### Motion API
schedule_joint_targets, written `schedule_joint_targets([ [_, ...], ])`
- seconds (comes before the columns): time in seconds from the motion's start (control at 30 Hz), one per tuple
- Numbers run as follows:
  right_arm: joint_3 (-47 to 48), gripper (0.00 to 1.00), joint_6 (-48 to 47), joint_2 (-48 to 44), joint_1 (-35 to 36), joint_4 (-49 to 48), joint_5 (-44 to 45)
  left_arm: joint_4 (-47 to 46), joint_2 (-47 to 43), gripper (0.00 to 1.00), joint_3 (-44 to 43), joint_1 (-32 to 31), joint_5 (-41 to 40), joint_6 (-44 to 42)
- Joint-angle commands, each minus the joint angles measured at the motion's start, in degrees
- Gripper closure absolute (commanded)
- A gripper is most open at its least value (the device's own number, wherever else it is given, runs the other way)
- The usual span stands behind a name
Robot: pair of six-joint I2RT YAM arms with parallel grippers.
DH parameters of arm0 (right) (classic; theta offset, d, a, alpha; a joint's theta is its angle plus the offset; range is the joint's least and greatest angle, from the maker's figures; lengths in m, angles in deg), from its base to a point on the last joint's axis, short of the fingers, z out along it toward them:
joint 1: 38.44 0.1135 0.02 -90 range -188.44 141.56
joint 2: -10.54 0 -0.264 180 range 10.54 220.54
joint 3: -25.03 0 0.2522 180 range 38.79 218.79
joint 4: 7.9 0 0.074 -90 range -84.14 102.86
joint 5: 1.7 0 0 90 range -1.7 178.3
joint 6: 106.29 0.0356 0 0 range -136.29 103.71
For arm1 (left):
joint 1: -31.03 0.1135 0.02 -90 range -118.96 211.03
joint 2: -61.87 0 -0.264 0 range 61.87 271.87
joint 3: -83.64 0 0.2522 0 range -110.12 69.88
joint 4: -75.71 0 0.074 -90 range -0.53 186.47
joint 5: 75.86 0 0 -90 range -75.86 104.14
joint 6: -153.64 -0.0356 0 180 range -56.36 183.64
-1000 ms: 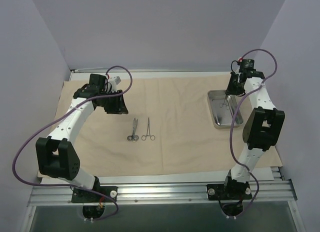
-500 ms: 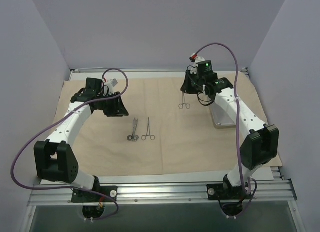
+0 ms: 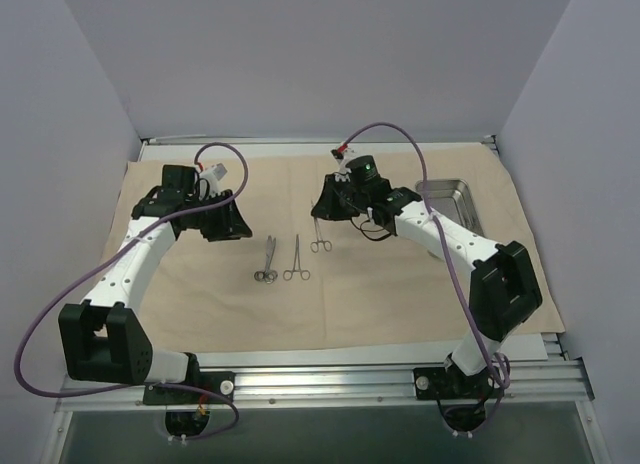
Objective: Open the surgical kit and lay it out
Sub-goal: Place the medical item in the surgical kit.
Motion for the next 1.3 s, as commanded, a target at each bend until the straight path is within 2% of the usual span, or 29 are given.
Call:
schedule_joint_targets([
  [0.0, -2.38, 1.0, -1.48, -1.88, 1.76, -10.33, -7.37, -1.61, -2.99, 0.51, 1.17, 0.61, 1.0, 0.34],
  [0.1, -3.09, 1.0, -2.37, -2.23, 2.73, -11.3, -10.45, -1.88, -4.05, 0.51, 2.4, 0.7, 1.17, 0.35],
  [0.23, -3.09, 1.0, -1.76, -1.7, 3.61, -10.16, -9.05, -1.88, -5.19, 0.51, 3.28, 0.96, 0.82, 0.43],
  [0.53, 12.97, 1.0, 12.82, 10.93, 6.42, 12.22, 10.88, 0.32, -6.25, 0.51, 3.02, 1.49, -4.18, 1.75],
  [0.83, 23.19, 1.0, 20.48, 21.75, 12.75, 26.39, 22.15, 0.93, -7.65, 0.52, 5.12, 1.32, -5.07, 3.07],
  [1.27, 19.77, 1.0, 17.76, 21.85, 13.9, 27.11, 26.2, 0.67, -9.58, 0.52, 6.88, 1.32, -4.01, 2.81],
])
